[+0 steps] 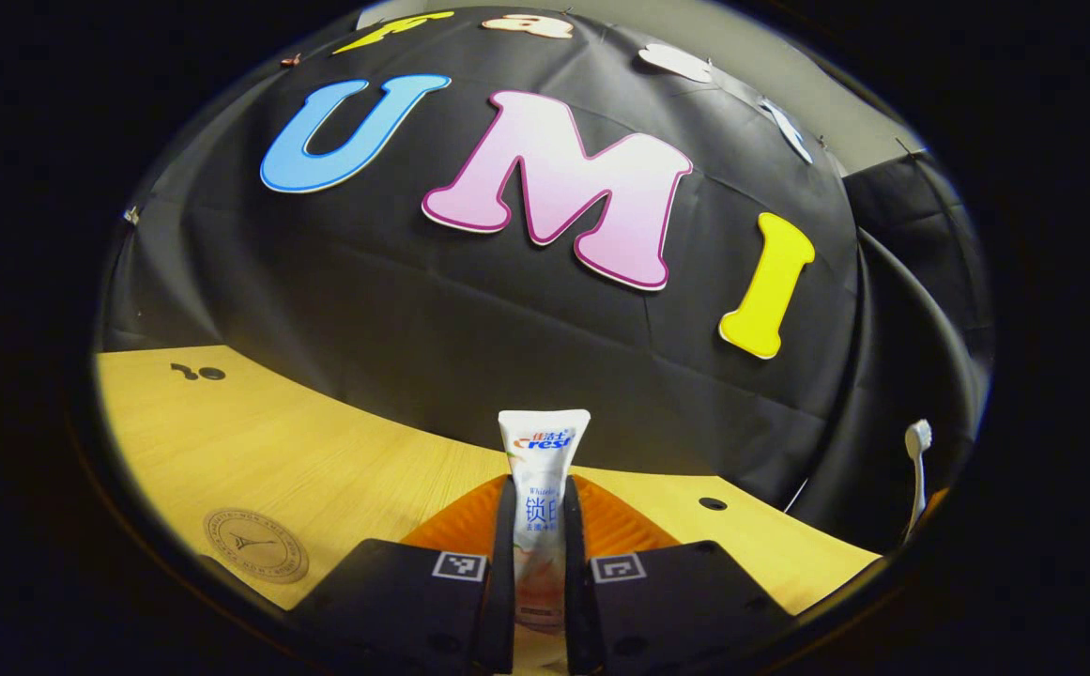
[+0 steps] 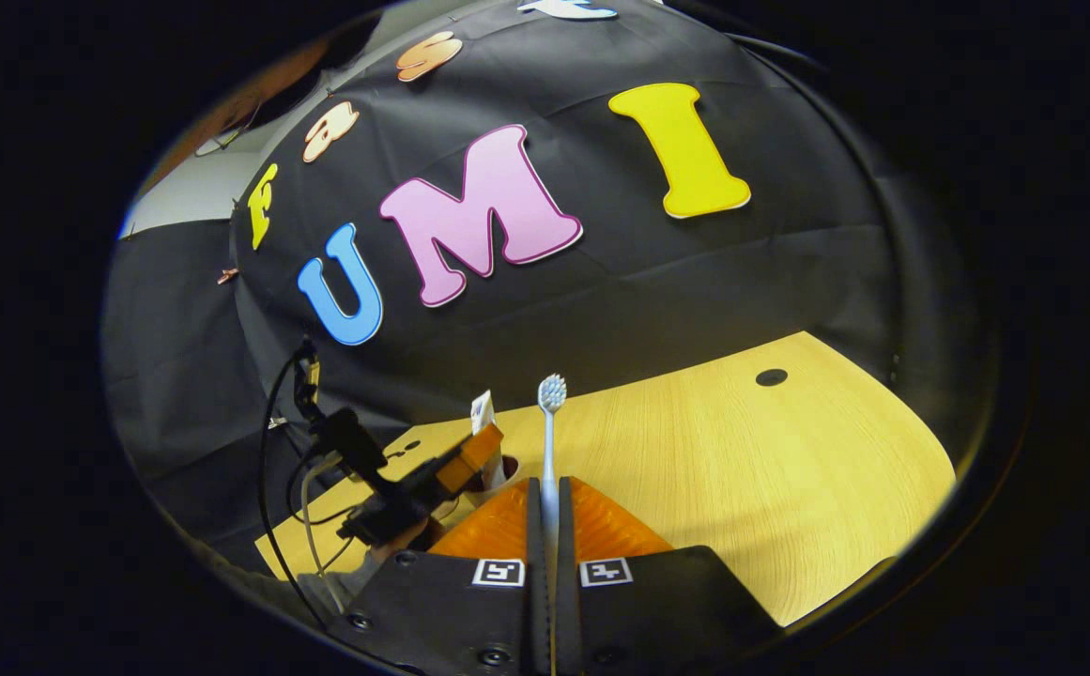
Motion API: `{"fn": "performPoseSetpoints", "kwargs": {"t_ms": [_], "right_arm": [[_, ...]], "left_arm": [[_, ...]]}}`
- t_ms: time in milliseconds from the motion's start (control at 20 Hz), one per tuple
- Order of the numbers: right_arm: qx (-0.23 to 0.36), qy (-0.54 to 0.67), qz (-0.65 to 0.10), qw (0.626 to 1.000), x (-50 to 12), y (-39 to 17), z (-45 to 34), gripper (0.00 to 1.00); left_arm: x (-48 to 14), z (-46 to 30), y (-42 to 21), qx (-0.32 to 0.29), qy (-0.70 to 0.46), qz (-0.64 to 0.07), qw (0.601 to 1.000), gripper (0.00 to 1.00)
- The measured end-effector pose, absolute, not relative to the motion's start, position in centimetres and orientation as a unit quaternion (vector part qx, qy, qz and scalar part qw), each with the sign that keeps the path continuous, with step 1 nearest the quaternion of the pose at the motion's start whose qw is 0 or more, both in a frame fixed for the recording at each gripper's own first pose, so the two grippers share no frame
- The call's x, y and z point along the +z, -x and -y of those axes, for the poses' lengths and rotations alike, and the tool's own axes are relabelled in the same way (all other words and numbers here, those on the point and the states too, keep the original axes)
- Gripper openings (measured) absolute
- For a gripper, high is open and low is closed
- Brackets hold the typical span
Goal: Put the toothbrush and toothpaste on the desktop into the cup, then pick up the cup and place it on the coaster on the desktop.
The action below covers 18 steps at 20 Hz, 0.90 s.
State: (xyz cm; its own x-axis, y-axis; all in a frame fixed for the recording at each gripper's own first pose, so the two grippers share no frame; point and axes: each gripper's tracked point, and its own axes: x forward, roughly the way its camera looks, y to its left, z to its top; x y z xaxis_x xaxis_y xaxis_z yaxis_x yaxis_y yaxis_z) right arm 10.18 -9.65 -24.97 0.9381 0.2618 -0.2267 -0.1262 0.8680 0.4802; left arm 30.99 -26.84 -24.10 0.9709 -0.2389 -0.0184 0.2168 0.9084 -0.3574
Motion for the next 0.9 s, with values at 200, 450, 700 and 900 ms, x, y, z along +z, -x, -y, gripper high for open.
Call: {"fn": "performPoseSetpoints", "kwargs": {"t_ms": [200,450,700,900], "right_arm": [[0.108,-0.232,-0.119,0.959,-22.9,-11.8,9.5,0.06],[0.123,-0.232,-0.082,0.961,-19.9,-14.0,8.5,0.07],[0.144,-0.227,-0.038,0.962,-16.8,-16.6,6.8,0.07],[0.178,-0.212,-0.004,0.961,-14.4,-19.1,4.4,0.06]], "left_arm": [[-24.7,27.1,-29.8,-0.129,0.159,-0.036,0.978,0.3],[-24.3,26.9,-28.4,-0.141,0.17,-0.041,0.974,0.43],[-24.3,26.4,-26.7,-0.155,0.126,-0.045,0.979,0.67],[-22.8,25.4,-23.9,-0.164,0.124,-0.031,0.978,0.74]]}}
